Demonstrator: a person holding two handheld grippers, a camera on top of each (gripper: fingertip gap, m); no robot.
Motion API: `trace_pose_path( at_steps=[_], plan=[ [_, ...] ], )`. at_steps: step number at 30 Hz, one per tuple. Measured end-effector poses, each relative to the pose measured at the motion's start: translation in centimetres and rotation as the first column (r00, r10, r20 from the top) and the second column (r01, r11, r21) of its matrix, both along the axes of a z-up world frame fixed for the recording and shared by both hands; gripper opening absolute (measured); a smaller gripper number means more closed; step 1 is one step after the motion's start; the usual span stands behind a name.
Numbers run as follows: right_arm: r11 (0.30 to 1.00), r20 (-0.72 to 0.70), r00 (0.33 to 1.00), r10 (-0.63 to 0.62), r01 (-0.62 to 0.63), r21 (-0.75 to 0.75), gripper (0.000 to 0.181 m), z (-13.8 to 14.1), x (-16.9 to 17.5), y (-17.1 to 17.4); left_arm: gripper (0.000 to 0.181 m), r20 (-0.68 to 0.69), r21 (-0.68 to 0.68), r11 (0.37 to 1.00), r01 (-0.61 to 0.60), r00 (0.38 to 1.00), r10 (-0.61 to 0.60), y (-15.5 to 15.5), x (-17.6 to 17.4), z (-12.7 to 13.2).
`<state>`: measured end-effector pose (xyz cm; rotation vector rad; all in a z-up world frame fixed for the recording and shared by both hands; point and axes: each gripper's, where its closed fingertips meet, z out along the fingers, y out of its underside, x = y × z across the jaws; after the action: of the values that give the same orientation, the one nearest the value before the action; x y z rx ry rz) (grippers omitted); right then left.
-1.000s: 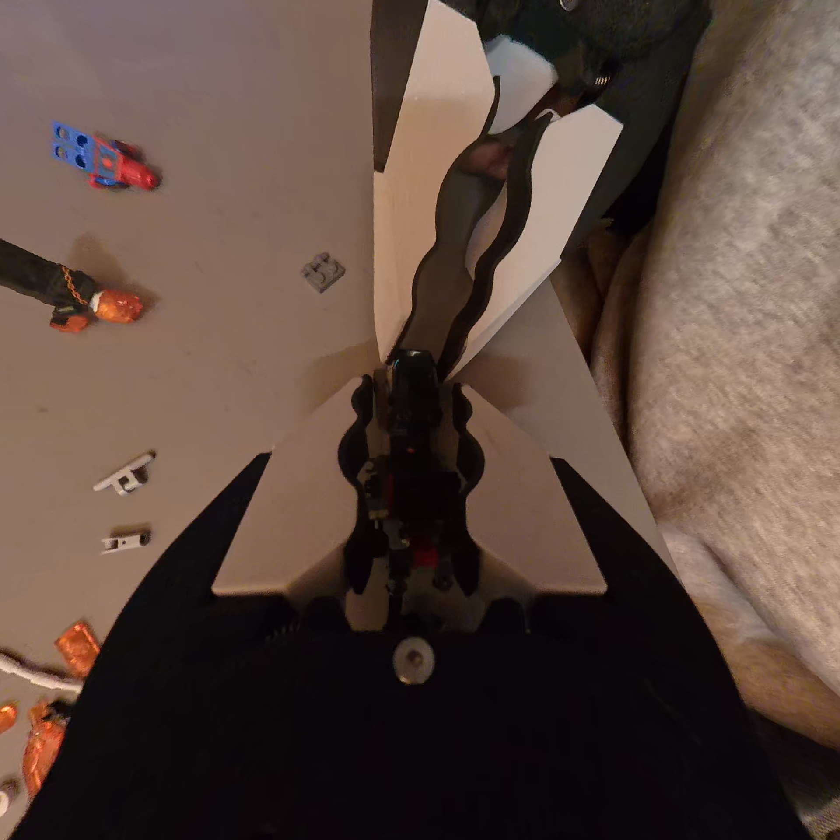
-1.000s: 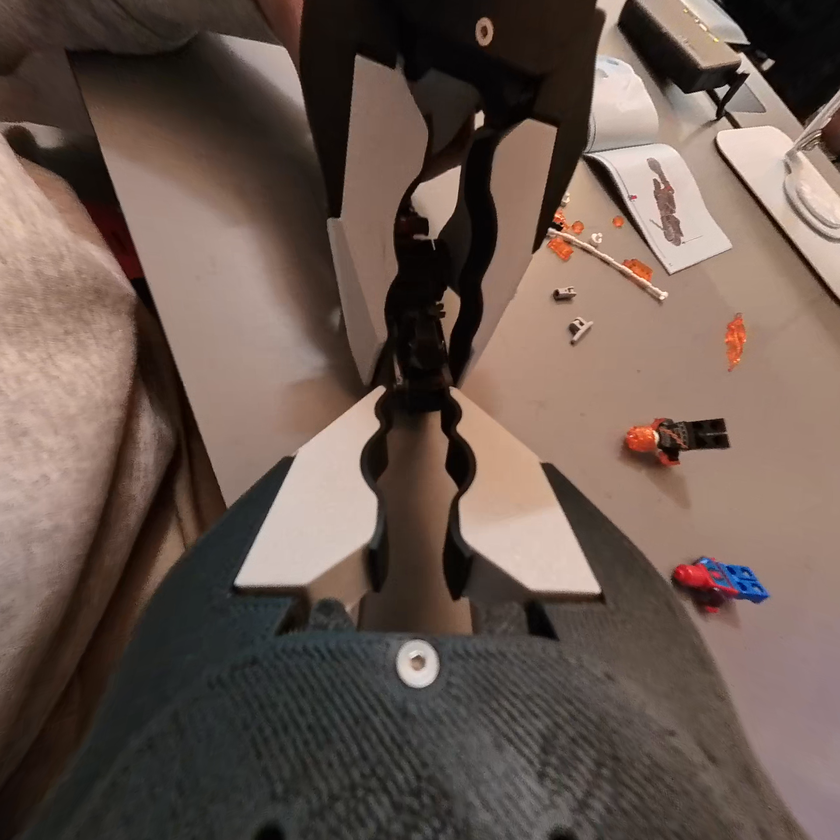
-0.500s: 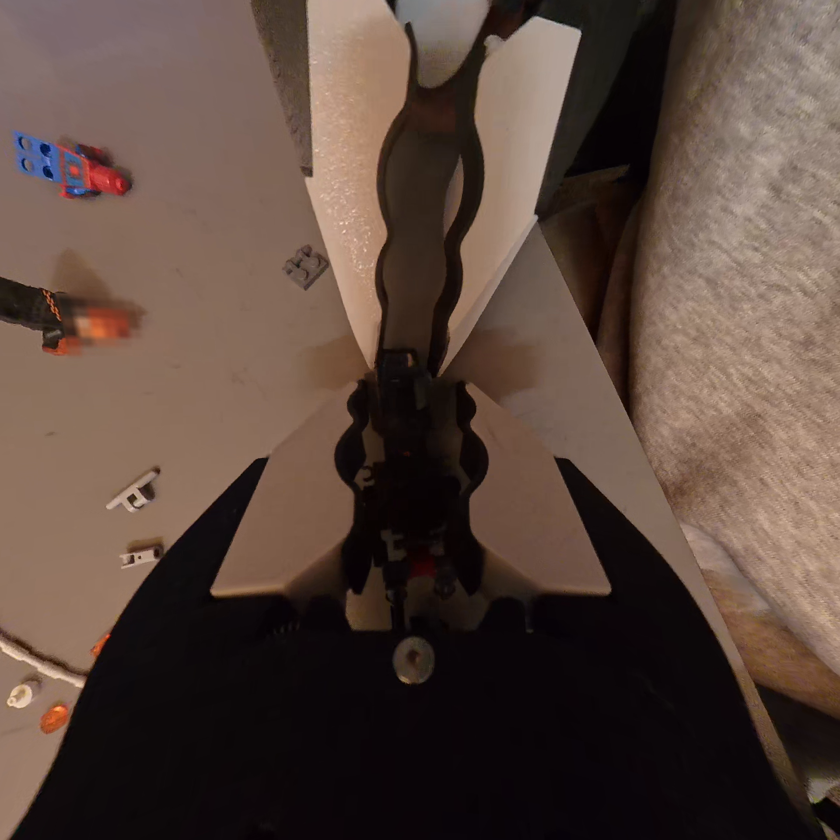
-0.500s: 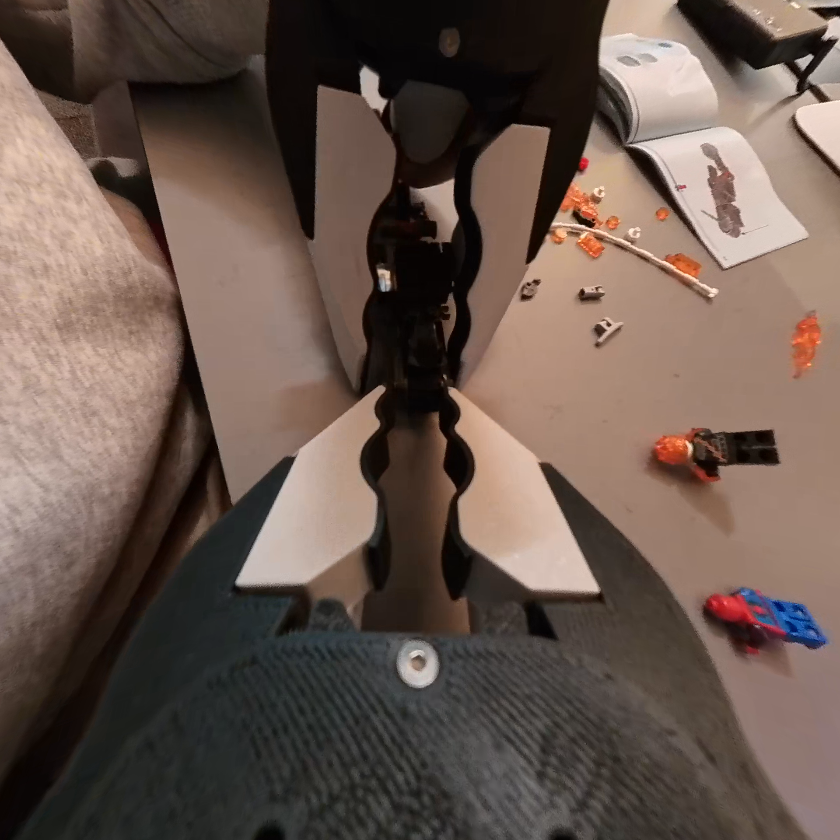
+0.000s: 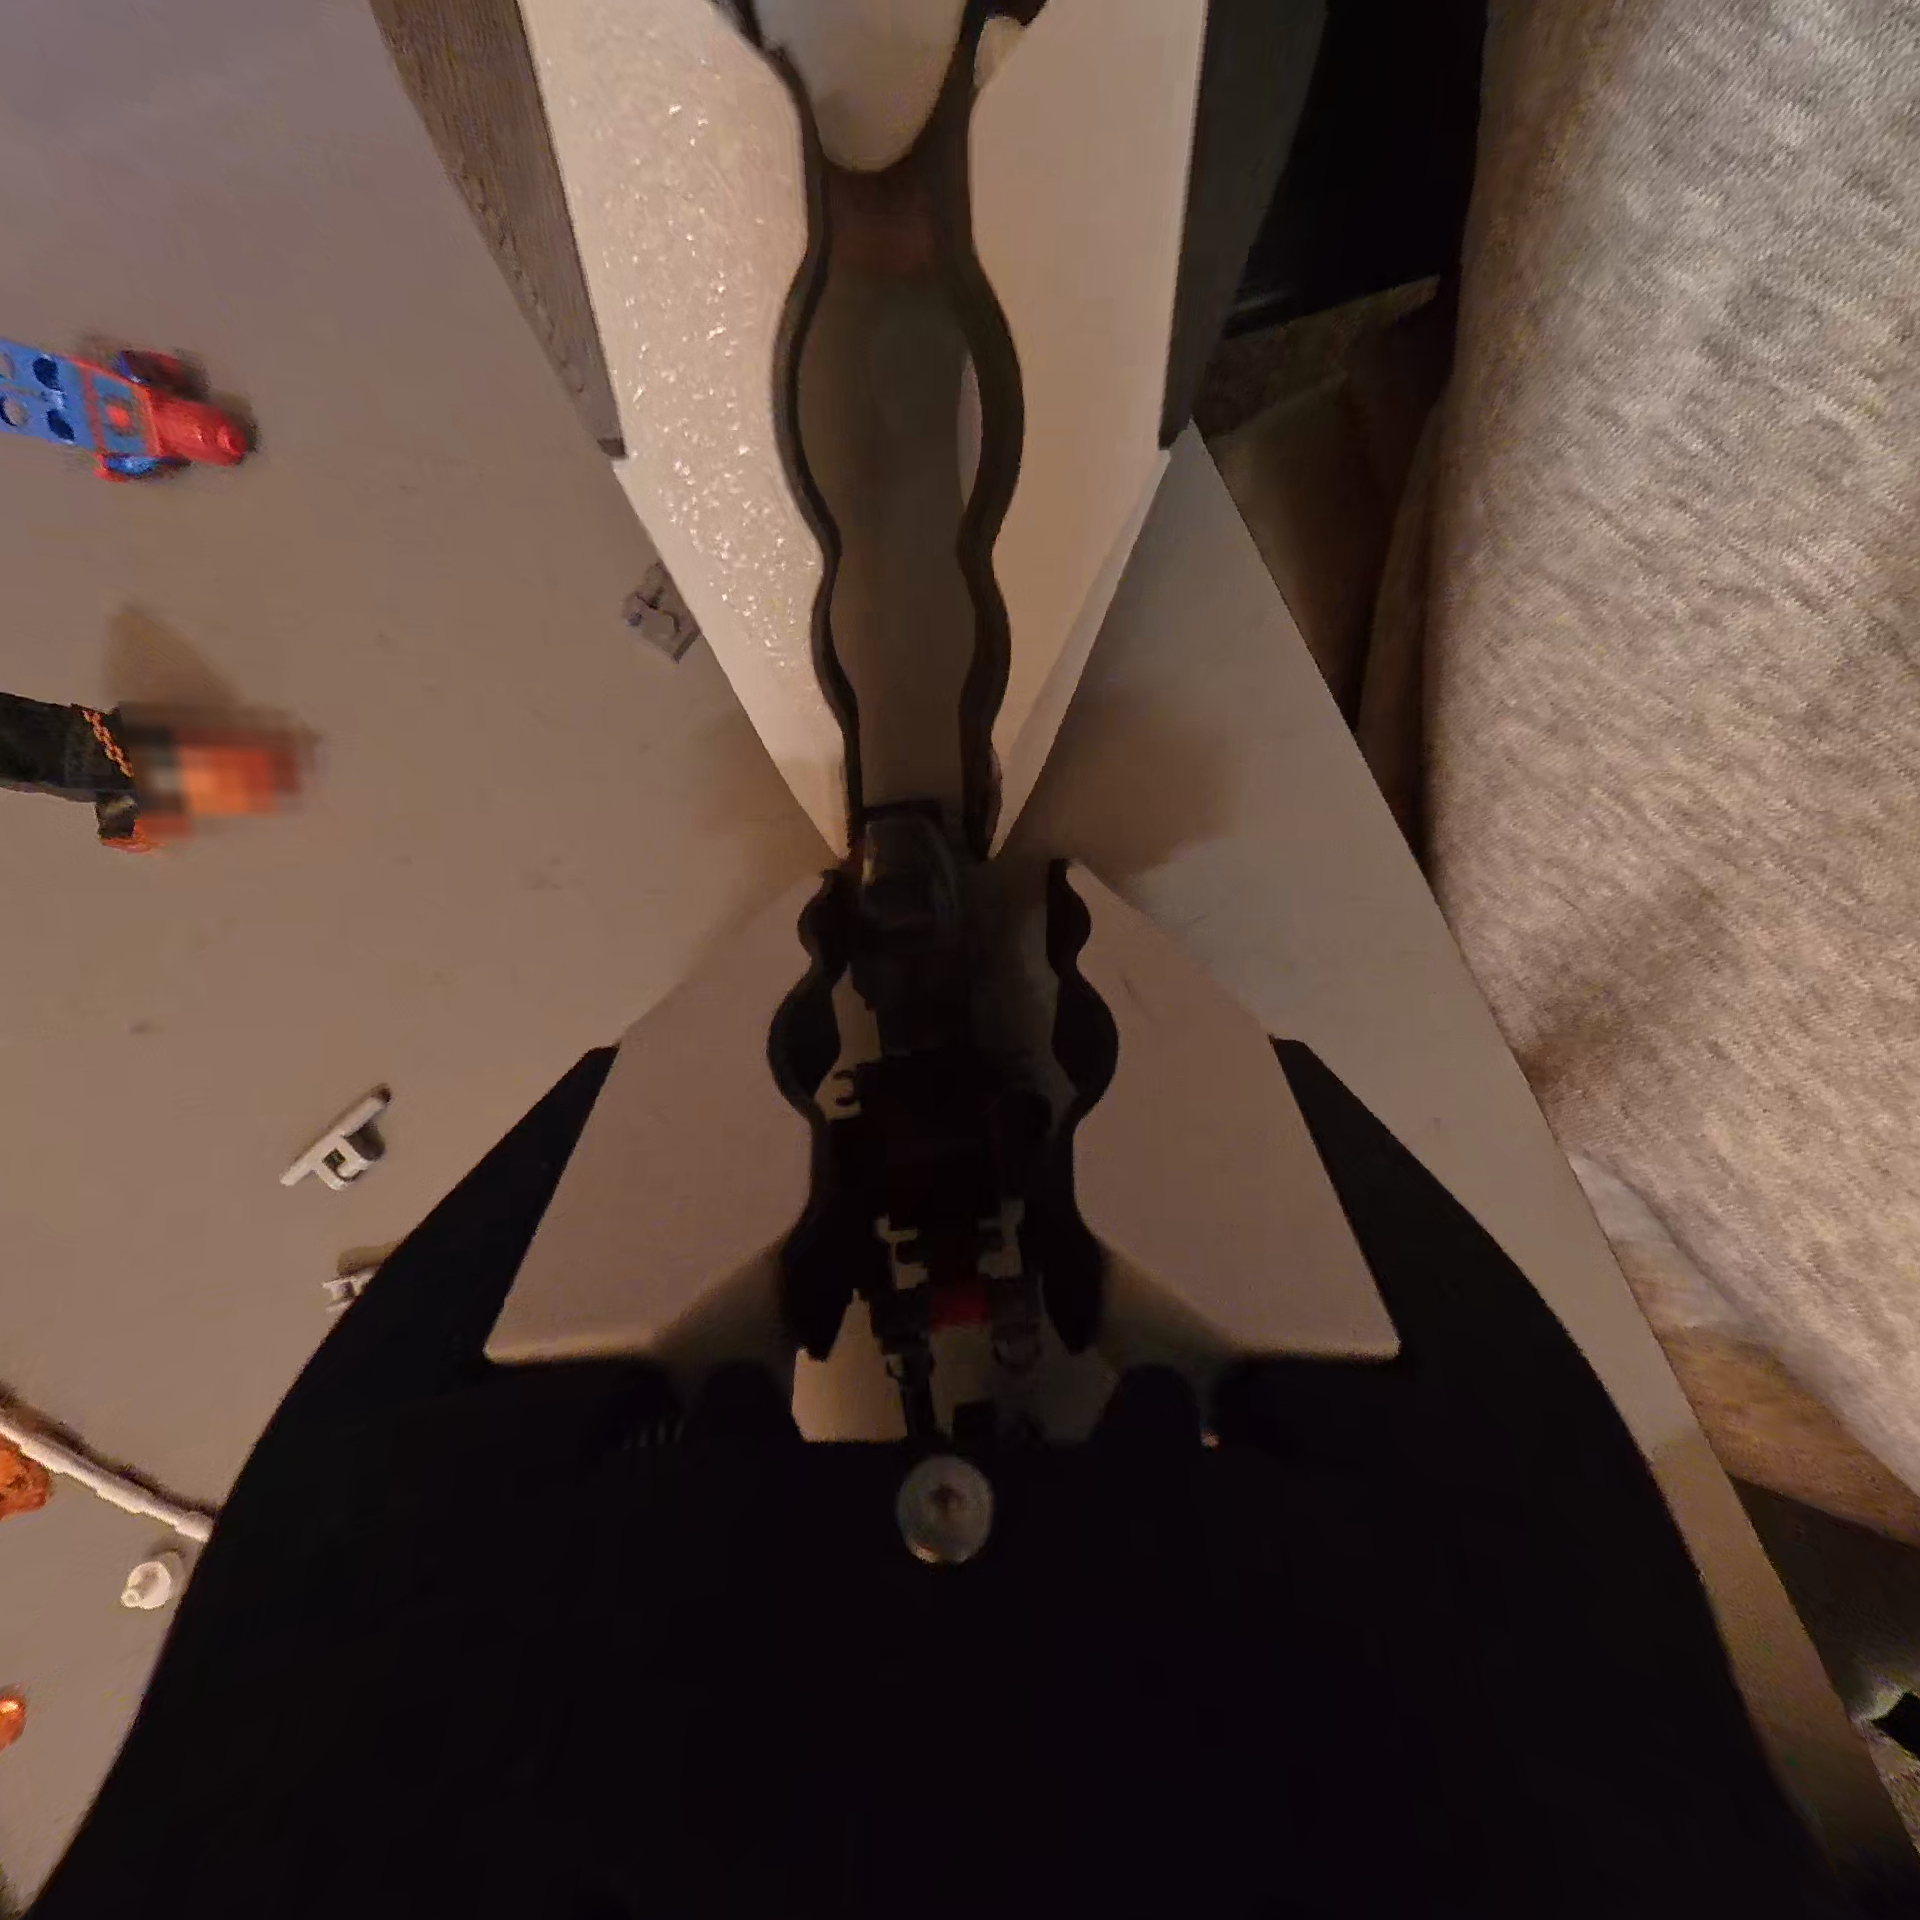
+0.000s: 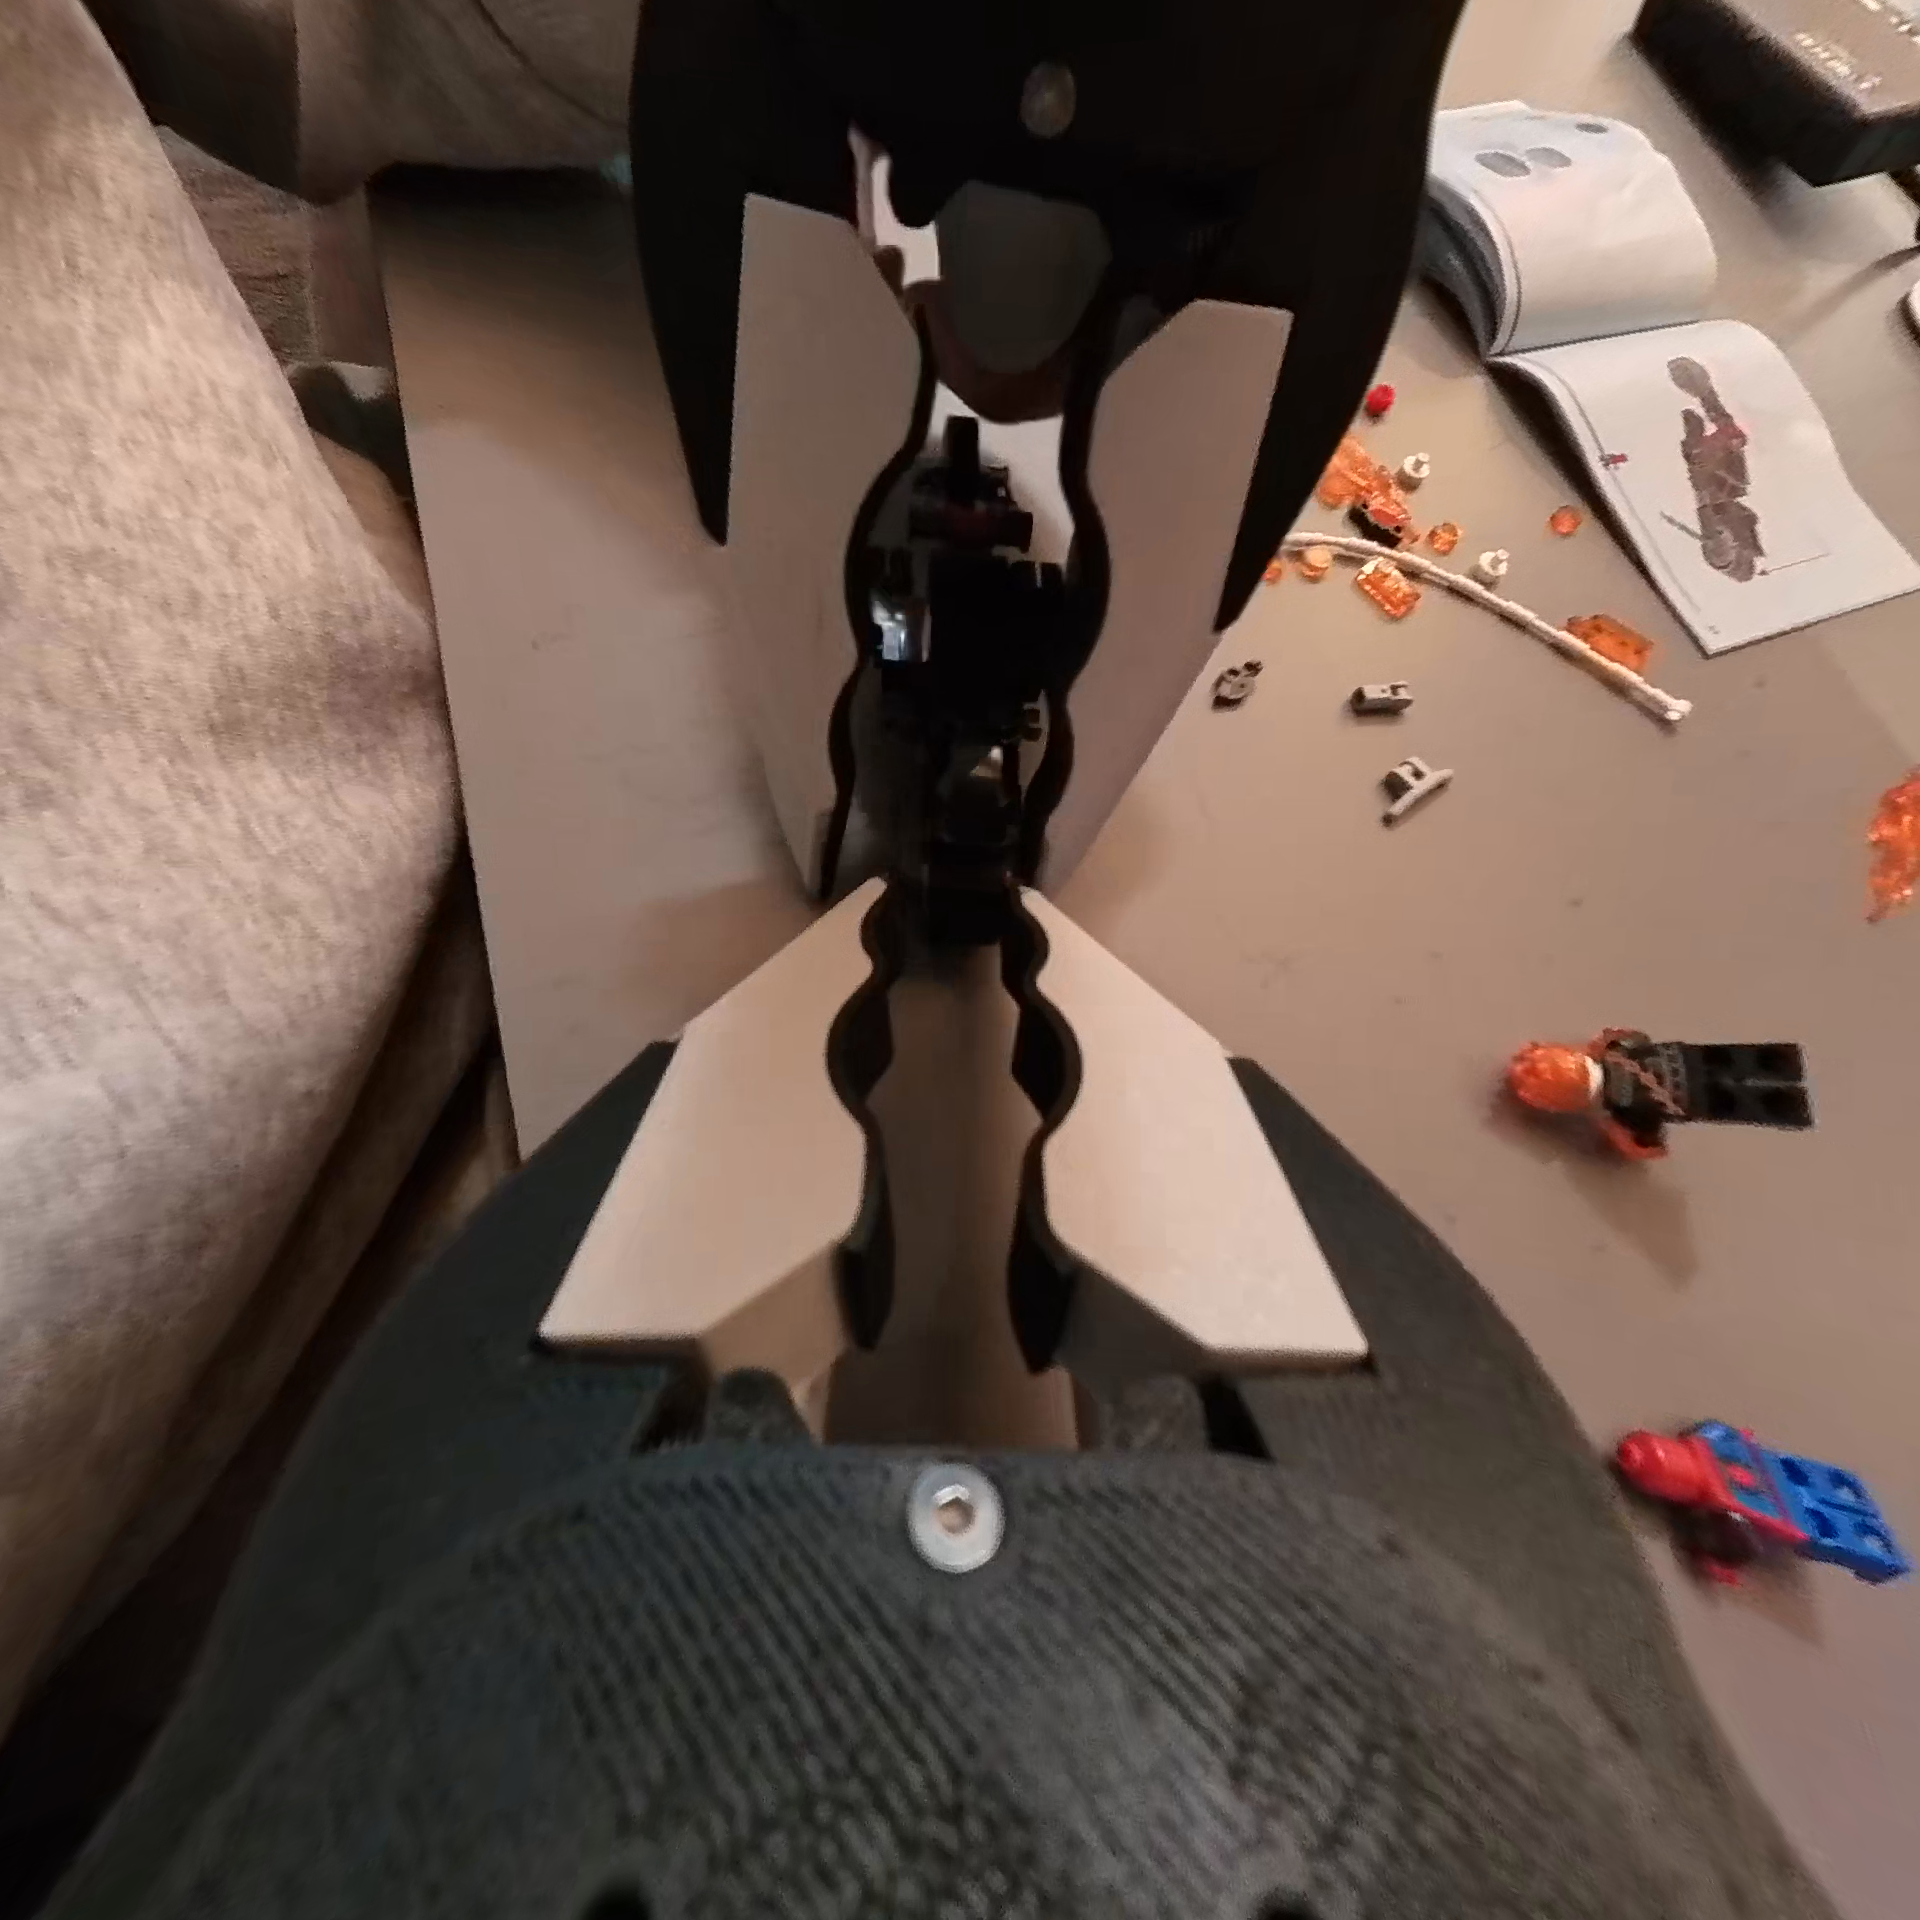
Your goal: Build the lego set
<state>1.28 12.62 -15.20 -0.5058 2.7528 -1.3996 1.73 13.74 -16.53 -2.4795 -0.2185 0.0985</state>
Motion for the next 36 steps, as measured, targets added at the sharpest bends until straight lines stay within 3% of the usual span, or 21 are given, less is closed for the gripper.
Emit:
trace_pose_path(
  at_steps=[6,9,16,22,26,33,36],
  plan=[
    [1.000,-0.035,0.999,-0.026,0.026,-0.014,0.018,0.1,-0.2,-0.1,0.037,0.064,0.043,0.994,-0.098,0.993,0.095,-0.3,-0.3,0.0],
    [0.998,-0.045,0.998,-0.053,0.052,-0.030,0.031,0.3,-0.6,-0.2,0.036,0.043,0.029,0.992,-0.126,0.991,0.125,-1.0,-0.6,0.1],
    [0.999,0.101,0.994,-0.041,0.040,0.012,0.043,0.3,-0.7,-0.1,0.036,0.036,0.041,0.990,-0.132,0.991,0.130,-1.3,-0.8,0.3],
    [0.999,0.131,0.991,-0.022,0.016,0.048,0.037,-0.1,-0.7,-0.6,0.036,0.042,0.038,0.991,-0.129,0.991,0.127,-1.4,-0.8,0.2],
    [0.997,0.116,0.993,-0.010,0.001,0.081,0.022,-0.8,-0.7,-0.8,0.036,0.041,0.034,0.991,-0.126,0.991,0.125,-1.4,-0.9,0.1],
    [0.997,0.108,0.994,-0.004,-0.005,0.081,0.022,-0.9,-0.9,-0.9,0.035,0.033,0.020,0.992,-0.127,0.992,0.126,-1.6,-1.1,0.0],
    [0.995,0.103,0.994,-0.029,0.018,0.099,0.033,-1.2,-1.2,-0.7,0.050,0.025,0.063,0.987,-0.147,0.989,0.146,-1.7,-1.2,1.1]
  ],
)
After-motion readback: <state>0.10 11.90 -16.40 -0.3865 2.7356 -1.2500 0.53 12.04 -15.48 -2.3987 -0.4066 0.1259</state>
